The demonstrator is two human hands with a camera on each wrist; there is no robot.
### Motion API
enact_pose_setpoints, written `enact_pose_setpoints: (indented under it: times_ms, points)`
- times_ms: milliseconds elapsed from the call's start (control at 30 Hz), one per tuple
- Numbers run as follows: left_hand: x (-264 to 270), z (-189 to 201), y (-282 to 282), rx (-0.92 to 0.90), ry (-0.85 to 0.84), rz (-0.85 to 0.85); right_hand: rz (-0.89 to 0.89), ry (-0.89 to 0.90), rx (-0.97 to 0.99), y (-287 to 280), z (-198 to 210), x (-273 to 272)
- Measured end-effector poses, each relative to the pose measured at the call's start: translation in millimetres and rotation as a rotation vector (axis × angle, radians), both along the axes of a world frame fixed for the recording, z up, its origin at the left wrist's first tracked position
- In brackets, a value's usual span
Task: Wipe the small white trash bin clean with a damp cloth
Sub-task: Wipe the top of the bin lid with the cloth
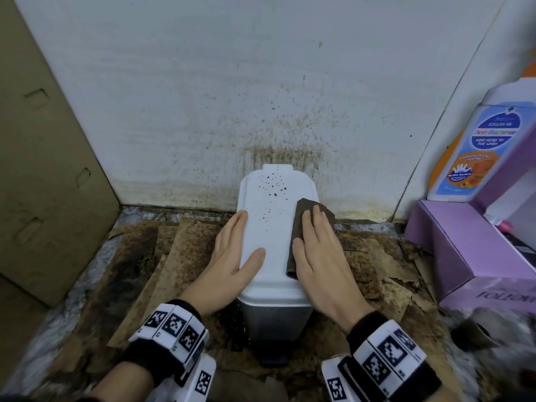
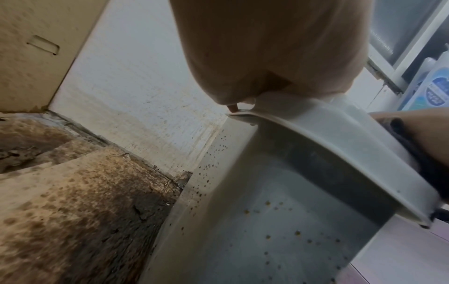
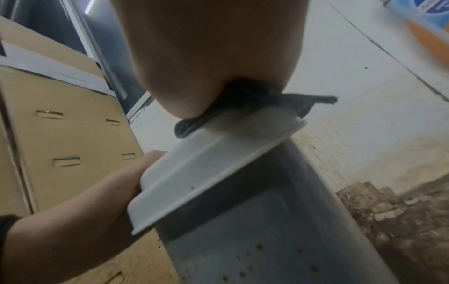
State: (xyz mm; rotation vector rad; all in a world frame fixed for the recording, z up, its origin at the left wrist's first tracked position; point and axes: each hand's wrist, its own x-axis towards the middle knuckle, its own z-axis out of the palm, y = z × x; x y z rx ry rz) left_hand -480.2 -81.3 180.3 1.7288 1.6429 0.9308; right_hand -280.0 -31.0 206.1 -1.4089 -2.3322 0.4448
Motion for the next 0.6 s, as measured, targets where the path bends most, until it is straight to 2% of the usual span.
enact_pose_setpoints:
  times_ms: [167, 267, 433, 600]
  points:
    - [-0.5, 0.4, -1.2, -0.021, -0.008, -0.009, 0.028, -0.087, 0.076, -15.4, 2.1, -1.8]
    - [0.3, 1.7, -1.5, -0.029, -0.010, -0.007, 0.054, -0.154, 0.185, -28.6, 1.3, -9.7]
    - [1.1, 11.0, -5.8, -0.118, -0.248, 0.027, 0.092, -0.197, 0.233, -36.9, 1.9, -35.9]
    - [-2.9, 14.1, -5.1, -0.136, -0.405, 0.055, 0.182, -0.177, 0.136, -42.2, 12.9, -63.8]
